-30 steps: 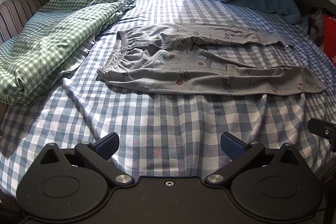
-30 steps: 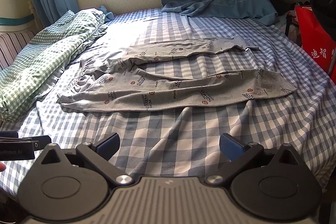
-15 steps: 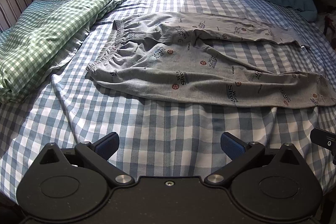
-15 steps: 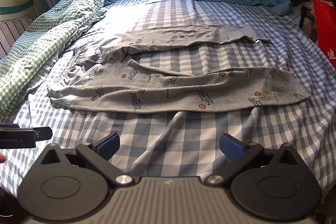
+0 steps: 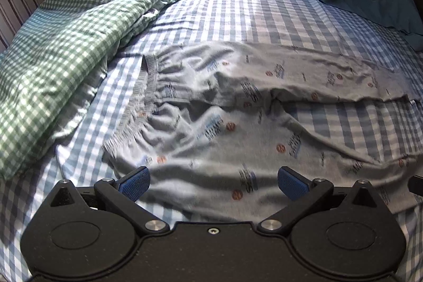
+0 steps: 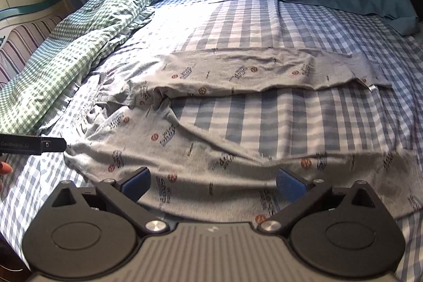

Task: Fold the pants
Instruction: 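Grasp the waistband corner with the left tool while the right tool grasps the other corner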

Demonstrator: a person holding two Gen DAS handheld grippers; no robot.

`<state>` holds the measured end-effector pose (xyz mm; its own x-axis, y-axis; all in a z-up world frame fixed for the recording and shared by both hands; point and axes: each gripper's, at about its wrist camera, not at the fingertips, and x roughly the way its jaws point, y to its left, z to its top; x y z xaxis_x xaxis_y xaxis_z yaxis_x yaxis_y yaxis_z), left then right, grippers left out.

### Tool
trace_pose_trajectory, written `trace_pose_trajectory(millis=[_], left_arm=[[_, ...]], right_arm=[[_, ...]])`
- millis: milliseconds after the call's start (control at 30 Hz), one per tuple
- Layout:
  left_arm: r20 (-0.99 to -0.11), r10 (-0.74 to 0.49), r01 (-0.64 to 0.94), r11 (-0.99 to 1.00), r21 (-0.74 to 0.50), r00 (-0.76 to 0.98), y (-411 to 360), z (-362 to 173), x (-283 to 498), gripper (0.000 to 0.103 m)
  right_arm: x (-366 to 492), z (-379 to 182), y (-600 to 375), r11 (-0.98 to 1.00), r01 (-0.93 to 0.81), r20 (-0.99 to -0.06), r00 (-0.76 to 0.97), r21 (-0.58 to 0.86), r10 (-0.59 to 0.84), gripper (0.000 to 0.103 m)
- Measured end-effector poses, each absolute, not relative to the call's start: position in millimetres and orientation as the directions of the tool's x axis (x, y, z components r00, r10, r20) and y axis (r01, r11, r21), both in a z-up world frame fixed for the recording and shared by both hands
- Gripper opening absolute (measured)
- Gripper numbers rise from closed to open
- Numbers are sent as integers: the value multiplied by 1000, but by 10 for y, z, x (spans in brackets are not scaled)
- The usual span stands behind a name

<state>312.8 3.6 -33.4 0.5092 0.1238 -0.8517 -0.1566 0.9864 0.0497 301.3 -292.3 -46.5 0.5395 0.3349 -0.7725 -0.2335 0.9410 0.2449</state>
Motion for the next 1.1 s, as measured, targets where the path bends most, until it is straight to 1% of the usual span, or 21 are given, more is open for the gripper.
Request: trace_pose_trajectory(millis=[100, 233, 333, 467, 567, 633, 667, 733, 800, 867, 900, 933, 967, 1000, 1033, 1067, 1100], left_arm=[[-827, 161, -118, 986, 115, 539, 379, -303, 3738, 102], [-782, 185, -30, 978, 208, 595, 772, -361, 4559, 102], [-752, 140, 67, 969, 238, 644, 1026, -495, 5118, 102], [-783, 53, 236, 939, 250, 620, 1329, -871, 5763, 102], [-819, 30, 303, 921, 245, 573, 1493, -1202, 6141, 101], [-841, 14, 327, 918, 226, 541, 1594, -1420, 6330, 96], [-851, -1, 338, 918, 207, 525, 1638, -1497, 6396, 95], [-868, -43, 367, 916, 163, 494, 1706, -1606, 6467, 92], [-879, -75, 388, 913, 130, 470, 1747, -1663, 6490, 87], [-893, -113, 415, 906, 87, 435, 1789, -1705, 6490, 74], [-899, -128, 423, 904, 67, 418, 1812, -1730, 6487, 69], [-908, -129, 423, 904, 58, 399, 1830, -1760, 6496, 58], [-916, -126, 417, 908, 48, 380, 1846, -1792, 6513, 48], [-917, -146, 410, 912, 21, 370, 1874, -1802, 6514, 45], [-916, -167, 404, 915, -7, 364, 1895, -1798, 6509, 35], [-918, -193, 402, 915, -40, 347, 1905, -1795, 6505, 19], [-919, -207, 401, 914, -59, 336, 1897, -1785, 6497, 11]], right_arm=[[3567, -490, -2902, 918, -286, -752, 532, 273, 389, 103], [4399, -592, -2739, 897, -353, -754, 502, 268, 423, 103], [5010, -740, -2587, 894, -377, -751, 510, 244, 420, 103], [5751, -1057, -2358, 872, -442, -777, 465, 211, 424, 103], [6253, -1332, -2224, 850, -479, -791, 421, 221, 443, 102], [6495, -1484, -2117, 832, -509, -802, 392, 219, 451, 98], [6607, -1566, -2052, 818, -533, -810, 370, 215, 454, 95], [6736, -1683, -1907, 780, -598, -825, 336, 186, 454, 92], [6771, -1753, -1765, 734, -661, -832, 310, 159, 460, 85], [6779, -1794, -1645, 702, -697, -835, 293, 147, 466, 83], [6778, -1811, -1599, 688, -711, -836, 284, 145, 470, 82], [6776, -1836, -1552, 675, -724, -839, 276, 139, 468, 80], [6766, -1858, -1511, 668, -734, -845, 274, 125, 459, 76], [6762, -1868, -1471, 660, -743, -849, 274, 112, 452, 66], [6751, -1867, -1441, 652, -751, -849, 273, 105, 452, 60], [6737, -1859, -1427, 645, -756, -850, 267, 106, 453, 45], [6725, -1850, -1405, 637, -762, -852, 255, 114, 458, 31]])
